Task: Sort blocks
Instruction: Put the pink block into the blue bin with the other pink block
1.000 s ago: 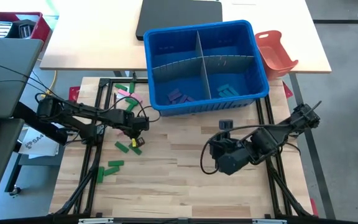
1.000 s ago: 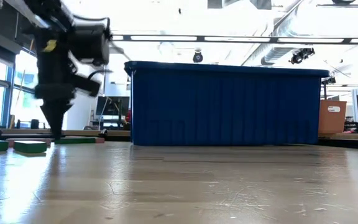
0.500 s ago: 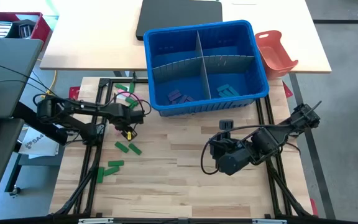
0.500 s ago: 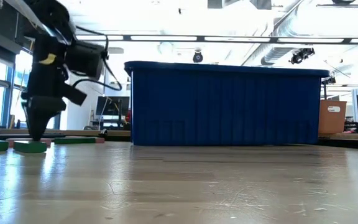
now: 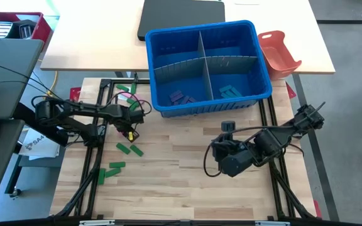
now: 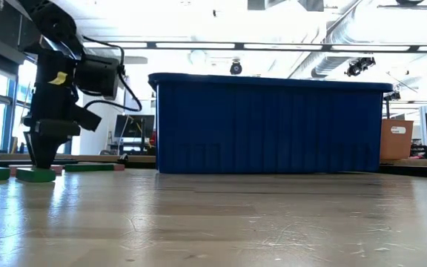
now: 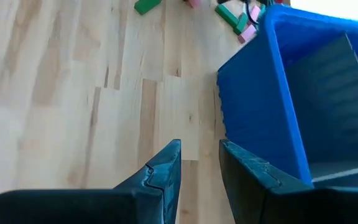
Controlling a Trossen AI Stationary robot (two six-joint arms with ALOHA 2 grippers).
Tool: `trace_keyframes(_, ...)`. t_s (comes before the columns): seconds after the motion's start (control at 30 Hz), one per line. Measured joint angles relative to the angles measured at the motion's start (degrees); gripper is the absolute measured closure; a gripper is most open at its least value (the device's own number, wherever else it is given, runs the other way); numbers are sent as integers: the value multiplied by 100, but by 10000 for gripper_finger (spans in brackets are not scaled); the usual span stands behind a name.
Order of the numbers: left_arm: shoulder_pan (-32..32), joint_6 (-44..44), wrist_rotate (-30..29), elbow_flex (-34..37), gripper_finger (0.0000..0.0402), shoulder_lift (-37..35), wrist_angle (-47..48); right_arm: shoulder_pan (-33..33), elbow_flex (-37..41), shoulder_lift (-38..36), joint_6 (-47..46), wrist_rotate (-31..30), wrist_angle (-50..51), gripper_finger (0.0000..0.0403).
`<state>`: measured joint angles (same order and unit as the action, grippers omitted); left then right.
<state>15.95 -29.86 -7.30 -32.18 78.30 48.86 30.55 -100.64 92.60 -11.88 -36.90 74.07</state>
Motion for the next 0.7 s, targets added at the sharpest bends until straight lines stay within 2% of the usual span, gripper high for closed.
trace_keyframes(0.07, -101, -88, -91, -59, 316, -37, 46, -5, 291, -94, 569, 7, -187, 300)
trace_keyframes(0.17, -403, -358, -313, -238, 315, -273, 256, -238, 911, -373, 1062, 252, -1114, 300)
trace_keyframes(0.3, -1011, -770, -483, -576, 315, -1119, 285, -709, 2011, -822, 1525, 1306, -2729, 300)
trace_keyframes(0.4, -1644, -1093, -480, -867, 315, -1850, 148, -996, 2809, -1015, 1757, 1774, -4277, 300)
trace_keyframes(0.53, -2567, -1028, -583, -884, 315, -2679, -1046, -1306, 3696, -918, 1778, 2120, -6659, 300)
trace_keyframes(0.63, -3180, -300, -940, -677, 315, -3066, -2701, -1426, 4106, -602, 1841, 2368, -8169, 299)
trace_keyframes(0.7, -3492, 379, -1226, -436, 315, -3145, -3826, -1464, 4151, -387, 1874, 2375, -8795, 293)
